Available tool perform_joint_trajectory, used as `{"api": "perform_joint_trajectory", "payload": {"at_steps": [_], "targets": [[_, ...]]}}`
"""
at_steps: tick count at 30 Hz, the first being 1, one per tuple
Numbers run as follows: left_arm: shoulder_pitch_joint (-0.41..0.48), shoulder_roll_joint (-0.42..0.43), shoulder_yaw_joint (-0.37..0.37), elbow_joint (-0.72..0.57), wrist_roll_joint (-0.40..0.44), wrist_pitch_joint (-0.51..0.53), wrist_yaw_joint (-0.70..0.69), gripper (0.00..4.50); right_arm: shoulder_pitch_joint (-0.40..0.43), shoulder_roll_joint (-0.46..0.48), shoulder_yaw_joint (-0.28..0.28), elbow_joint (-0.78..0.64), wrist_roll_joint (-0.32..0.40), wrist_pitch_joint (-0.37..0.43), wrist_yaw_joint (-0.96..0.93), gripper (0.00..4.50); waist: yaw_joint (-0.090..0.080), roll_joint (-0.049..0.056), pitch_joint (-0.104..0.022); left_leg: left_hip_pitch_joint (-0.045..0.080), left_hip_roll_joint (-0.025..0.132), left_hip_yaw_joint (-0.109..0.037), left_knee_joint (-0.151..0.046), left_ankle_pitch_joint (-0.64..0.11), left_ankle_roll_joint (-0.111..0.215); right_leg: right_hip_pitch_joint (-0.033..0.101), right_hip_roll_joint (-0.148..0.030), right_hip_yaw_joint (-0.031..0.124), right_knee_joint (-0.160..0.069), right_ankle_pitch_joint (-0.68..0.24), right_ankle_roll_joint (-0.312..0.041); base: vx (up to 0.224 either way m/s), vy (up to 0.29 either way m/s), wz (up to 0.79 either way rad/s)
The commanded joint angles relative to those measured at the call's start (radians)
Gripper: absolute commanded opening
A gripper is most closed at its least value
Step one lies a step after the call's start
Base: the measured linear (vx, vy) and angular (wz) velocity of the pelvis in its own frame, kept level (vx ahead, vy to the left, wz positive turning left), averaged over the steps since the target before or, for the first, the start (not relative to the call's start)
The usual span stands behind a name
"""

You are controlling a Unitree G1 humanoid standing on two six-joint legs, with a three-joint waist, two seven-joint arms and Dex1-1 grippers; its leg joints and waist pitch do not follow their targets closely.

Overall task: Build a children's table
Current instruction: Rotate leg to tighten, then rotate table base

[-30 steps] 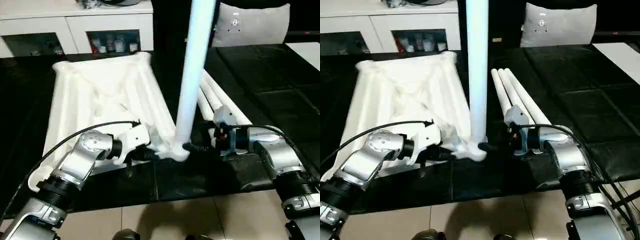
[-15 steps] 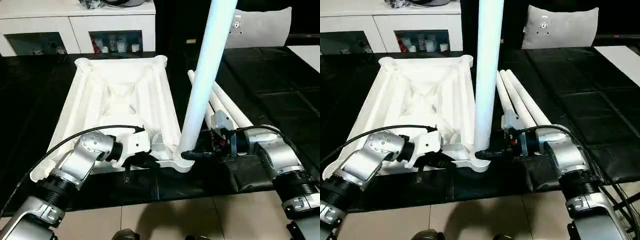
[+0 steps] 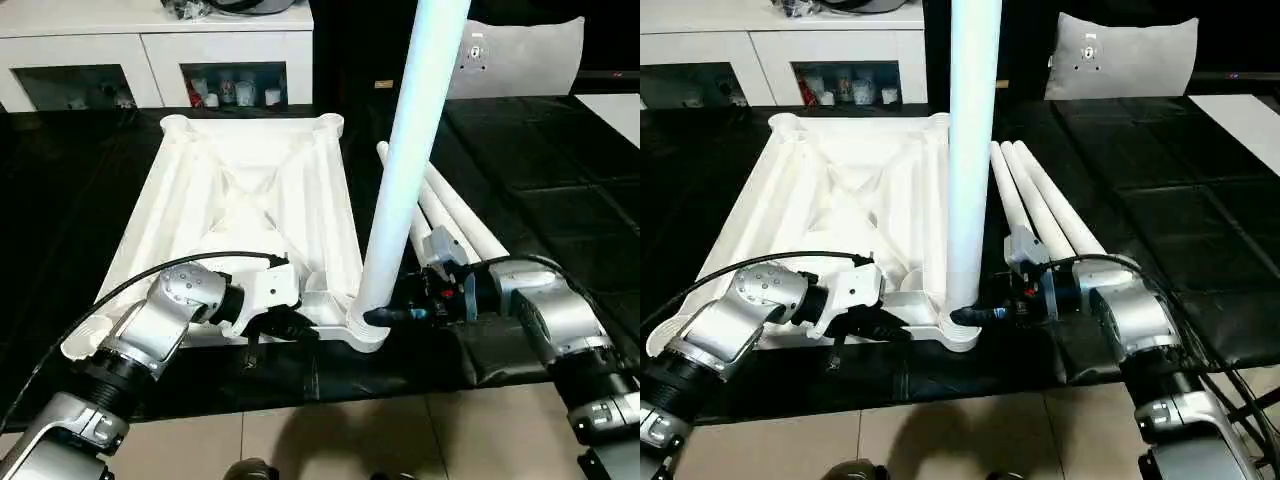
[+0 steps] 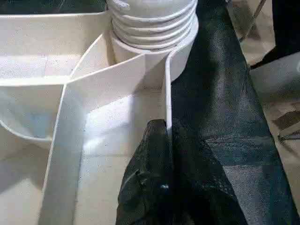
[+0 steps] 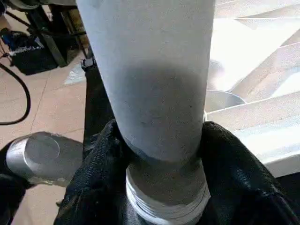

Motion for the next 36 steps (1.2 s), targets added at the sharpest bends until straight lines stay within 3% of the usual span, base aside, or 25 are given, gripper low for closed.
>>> {"api": "perform_joint_trajectory", "payload": {"at_steps": [1, 5, 7, 10, 11, 12, 13, 14, 15, 16, 17, 18, 19, 20, 21, 22, 23, 24, 26, 27, 28, 32, 33, 34, 36], "targets": [[0.017, -0.023, -0.023, -0.012, 0.003, 0.082, 0.027, 0.0, 0.017, 0.035, 0.006, -0.01, 0.002, 0.042, -0.064, 1.94, -0.002, -0.007, -0.069, 0.01, 0.064, -0.017, -0.071, -0.207, 0.057, 0.054, -0.076, 0.062, -0.065, -0.343, -0.183, 0.0, 0.0, 0.0], [0.016, -0.089, 0.036, -0.053, -0.024, 0.247, 0.147, 0.0, 0.003, 0.115, -0.011, 0.028, -0.051, 0.079, -0.27, 1.94, -0.017, -0.009, -0.054, 0.016, 0.055, -0.022, -0.075, -0.294, 0.023, 0.051, -0.078, 0.055, -0.09, -0.54, -0.124, 0.0, 0.0, 0.0], [0.004, -0.153, 0.083, -0.067, -0.035, 0.343, 0.255, 0.0, -0.012, 0.179, -0.027, 0.061, -0.084, 0.099, -0.425, 1.93, -0.047, -0.009, -0.046, 0.02, 0.048, -0.033, -0.074, -0.373, -0.01, 0.048, -0.077, 0.035, -0.111, -0.682, -0.052, 0.0, 0.0, 0.0], [-0.019, -0.262, 0.152, -0.077, -0.058, 0.448, 0.4, 0.0, -0.042, 0.268, -0.063, 0.126, -0.111, 0.13, -0.641, 1.93, -0.088, -0.008, -0.046, 0.024, 0.04, -0.042, -0.064, -0.431, -0.017, 0.048, -0.076, 0.008, -0.134, -0.729, -0.003, 0.0, 0.0, 0.0], [-0.024, -0.286, 0.166, -0.075, -0.062, 0.459, 0.43, 0.0, -0.049, 0.283, -0.073, 0.139, -0.109, 0.132, -0.674, 1.93, -0.088, -0.008, -0.046, 0.024, 0.04, -0.042, -0.064, -0.431, -0.017, 0.048, -0.076, 0.008, -0.134, -0.729, -0.003, 0.0, 0.0, 0.0], [-0.053, -0.392, 0.236, -0.054, -0.075, 0.492, 0.571, 0.0, -0.08, 0.348, -0.118, 0.2, -0.099, 0.135, -0.813, 1.93, -0.104, 0.005, -0.041, 0.031, 0.046, -0.044, -0.064, -0.474, -0.006, 0.049, -0.071, -0.013, -0.152, -0.722, 0.013, 0.0, 0.0, 0.0], [-0.053, -0.392, 0.236, -0.054, -0.075, 0.492, 0.571, 0.0, -0.08, 0.348, -0.118, 0.2, -0.099, 0.135, -0.813, 1.93, -0.111, 0.013, -0.04, 0.041, 0.052, -0.048, -0.064, -0.514, -0.006, 0.047, -0.068, -0.027, -0.158, -0.705, 0.012, 0.0, 0.0, 0.0], [-0.091, -0.467, 0.285, 0.001, -0.061, 0.457, 0.716, 0.0, -0.107, 0.385, -0.14, 0.264, -0.107, 0.11, -0.908, 1.93, -0.122, 0.024, -0.042, 0.036, 0.069, -0.061, -0.08, -0.59, -0.008, 0.067, -0.062, -0.04, -0.144, -0.636, 0.017, 0.0, 0.0, 0.0], [-0.1, -0.482, 0.294, 0.016, -0.055, 0.443, 0.749, 0.0, -0.114, 0.392, -0.145, 0.279, -0.106, 0.101, -0.924, 1.93, -0.125, 0.027, -0.038, 0.008, 0.115, -0.08, -0.131, -0.71, -0.016, 0.101, -0.049, -0.016, -0.058, -0.463, -0.005, 0.0, 0.0, 0.0], [-0.109, -0.495, 0.302, 0.03, -0.053, 0.434, 0.776, 0.0, -0.118, 0.4, -0.155, 0.294, -0.099, 0.092, -0.938, 1.93, -0.101, 0.03, -0.037, 0.011, 0.137, -0.071, -0.172, -0.787, -0.024, 0.094, -0.043, 0.026, 0.021, -0.287, -0.048, -0.055, 0.016, 0.03], [-0.11, -0.498, 0.305, 0.032, -0.053, 0.435, 0.781, 0.0, -0.118, 0.402, -0.156, 0.294, -0.1, 0.088, -0.939, 2.28, -0.101, 0.03, -0.037, 0.011, 0.137, -0.071, -0.172, -0.787, -0.024, 0.094, -0.043, 0.026, 0.021, -0.287, -0.048, 0.0, 0.0, 0.0], [-0.119, -0.498, 0.301, 0.045, -0.038, 0.432, 0.796, 0.0, -0.115, 0.408, -0.161, 0.29, -0.105, 0.073, -0.942, 2.49, -0.101, -0.024, -0.038, 0.087, 0.016, -0.02, -0.057, -0.636, -0.029, -0.002, -0.075, 0.035, -0.131, -0.645, -0.041, 0.0, 0.0, 0.0], [-0.122, -0.494, 0.297, 0.049, -0.025, 0.437, 0.802, 0.0, -0.112, 0.41, -0.165, 0.281, -0.112, 0.065, -0.95, 2.63, -0.093, -0.031, -0.027, 0.103, -0.011, -0.015, -0.008, -0.512, -0.007, -0.023, -0.097, 0.024, -0.173, -0.835, -0.004, 0.083, -0.054, 0.06], [-0.122, -0.494, 0.297, 0.049, -0.025, 0.437, 0.802, 0.0, -0.112, 0.41, -0.165, 0.281, -0.112, 0.065, -0.95, 2.65, -0.079, -0.03, -0.037, 0.05, -0.014, -0.017, 0.002, -0.295, 0.036, 0.033, -0.126, 0.037, -0.172, -0.947, 0.055, 0.098, -0.051, -0.18], [-0.125, -0.481, 0.291, 0.052, -0.003, 0.445, 0.803, 0.0, -0.105, 0.409, -0.173, 0.261, -0.114, 0.059, -0.953, 2.74, -0.062, -0.031, -0.042, -0.011, 0.01, -0.032, -0.046, -0.185, 0.052, 0.07, -0.106, 0.039, -0.136, -0.829, 0.062, 0.098, -0.051, -0.18], [-0.126, -0.477, 0.291, 0.054, 0.002, 0.449, 0.803, 0.0, -0.102, 0.407, -0.177, 0.254, -0.111, 0.057, -0.95, 2.85, -0.054, -0.009, -0.058, 0.008, 0.03, -0.037, -0.059, -0.162, 0.045, 0.056, -0.089, 0.041, -0.125, -0.673, 0.026, 0.114, -0.03, -0.13], [-0.126, -0.477, 0.291, 0.054, 0.002, 0.449, 0.803, 0.0, -0.102, 0.407, -0.177, 0.254, -0.111, 0.057, -0.95, 2.97, -0.054, -0.009, -0.058, 0.008, 0.03, -0.037, -0.059, -0.162, 0.045, 0.056, -0.089, 0.041, -0.125, -0.673, 0.026, 0.052, -0.022, 0.02], [-0.129, -0.475, 0.294, 0.061, 0.005, 0.449, 0.815, 0.0, -0.102, 0.401, -0.177, 0.252, -0.111, 0.037, -0.943, 3.05, -0.058, -0.001, -0.066, 0.001, 0.049, -0.041, -0.067, -0.147, 0.055, 0.058, -0.073, 0.043, -0.088, -0.412, -0.08, 0.052, -0.022, 0.02], [-0.132, -0.471, 0.298, 0.069, 0.004, 0.449, 0.832, 0.0, -0.097, 0.387, -0.167, 0.243, -0.122, 0.0, -0.937, 3.19, -0.058, -0.008, -0.074, -0.001, 0.048, -0.035, -0.061, -0.153, 0.072, 0.058, -0.072, 0.044, -0.075, -0.333, -0.133, 0.0, 0.0, 0.0], [-0.136, -0.467, 0.299, 0.077, 0.004, 0.445, 0.839, 0.0, -0.092, 0.376, -0.157, 0.23, -0.129, -0.017, -0.927, 3.3, -0.056, -0.001, -0.078, -0.006, 0.045, -0.032, -0.055, -0.11, 0.092, 0.061, -0.073, 0.047, -0.066, -0.265, -0.169, 0.0, 0.0, 0.0], [-0.141, -0.457, 0.295, 0.09, 0.009, 0.433, 0.845, 0.0, -0.078, 0.365, -0.155, 0.197, -0.124, -0.016, -0.904, 3.49, -0.054, -0.004, -0.08, -0.014, 0.041, -0.029, -0.049, -0.065, 0.121, 0.062, -0.07, 0.046, -0.061, -0.193, -0.187, 0.054, -0.006, 0.01], [-0.161, -0.431, 0.284, 0.13, 0.035, 0.399, 0.859, 0.0, -0.04, 0.336, -0.166, 0.089, -0.109, -0.006, -0.877, 3.74, -0.043, -0.006, -0.087, -0.017, 0.044, -0.03, -0.039, 0.034, 0.191, 0.061, -0.069, 0.046, -0.041, -0.06, -0.219, 0.0, 0.0, 0.0], [-0.175, -0.423, 0.292, 0.153, 0.032, 0.384, 0.857, 0.0, -0.022, 0.315, -0.168, 0.035, -0.11, -0.009, -0.867, 3.83, -0.04, -0.008, -0.085, -0.018, 0.043, -0.028, -0.037, 0.042, 0.205, 0.06, -0.067, 0.045, -0.044, -0.065, -0.215, 0.0, 0.0, 0.0], [-0.184, -0.418, 0.299, 0.168, 0.028, 0.376, 0.856, 0.43, -0.01, 0.302, -0.17, 0.001, -0.111, -0.011, -0.861, 3.98, -0.037, -0.008, -0.085, -0.017, 0.044, -0.028, -0.036, 0.036, 0.208, 0.059, -0.067, 0.045, -0.044, -0.078, -0.209, 0.0, 0.0, 0.0], [-0.198, -0.414, 0.319, 0.188, 0.008, 0.33, 0.846, 0.53, 0.006, 0.281, -0.186, -0.05, -0.098, 0.011, -0.867, 4.18, -0.038, -0.008, -0.081, -0.017, 0.044, -0.028, -0.039, -0.011, 0.193, 0.06, -0.068, 0.042, -0.054, -0.153, -0.192, 0.0, 0.0, 0.0]]}}
